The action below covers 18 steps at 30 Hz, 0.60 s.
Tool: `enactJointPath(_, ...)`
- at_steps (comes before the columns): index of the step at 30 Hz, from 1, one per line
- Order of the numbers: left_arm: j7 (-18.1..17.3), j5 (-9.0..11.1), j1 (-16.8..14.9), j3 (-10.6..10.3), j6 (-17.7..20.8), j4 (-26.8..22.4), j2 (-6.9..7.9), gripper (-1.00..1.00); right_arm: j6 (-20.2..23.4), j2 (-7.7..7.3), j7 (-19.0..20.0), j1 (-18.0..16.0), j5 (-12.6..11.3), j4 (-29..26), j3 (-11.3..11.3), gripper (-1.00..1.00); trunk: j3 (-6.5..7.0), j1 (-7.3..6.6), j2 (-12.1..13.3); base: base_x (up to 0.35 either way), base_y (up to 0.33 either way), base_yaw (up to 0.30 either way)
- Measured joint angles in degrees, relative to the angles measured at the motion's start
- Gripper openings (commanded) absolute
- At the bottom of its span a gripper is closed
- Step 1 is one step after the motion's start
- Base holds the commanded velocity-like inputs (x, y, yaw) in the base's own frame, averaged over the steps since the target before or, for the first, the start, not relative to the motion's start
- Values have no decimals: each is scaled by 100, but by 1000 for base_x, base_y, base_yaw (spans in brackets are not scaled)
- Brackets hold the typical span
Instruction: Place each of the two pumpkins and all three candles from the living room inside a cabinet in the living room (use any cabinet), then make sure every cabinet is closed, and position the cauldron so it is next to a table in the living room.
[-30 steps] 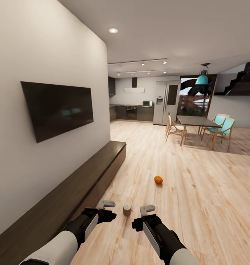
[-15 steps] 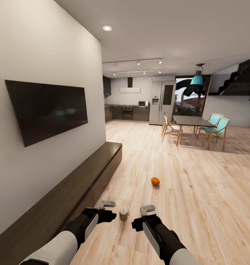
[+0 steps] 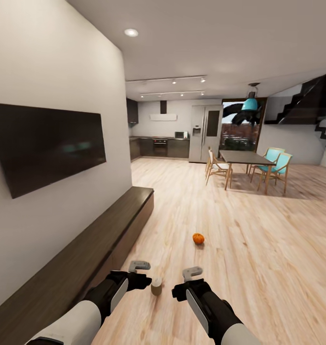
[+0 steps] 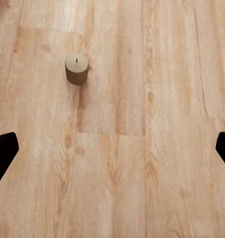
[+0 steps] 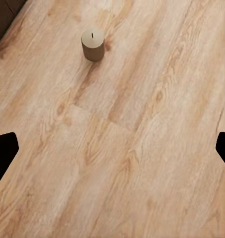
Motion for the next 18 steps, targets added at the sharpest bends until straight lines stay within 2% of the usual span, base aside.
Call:
enactJointPath(11, 0, 0, 1, -1, -3, -1, 1, 100, 0, 0, 2, -1, 0, 1, 2, 100, 0, 0, 0, 184, 9, -32)
enactJointPath(18, 0, 0, 0, -4, -5, 1, 1, 100, 1, 0, 2, 1, 0, -1, -2, 100, 0, 0, 0, 184, 0, -191)
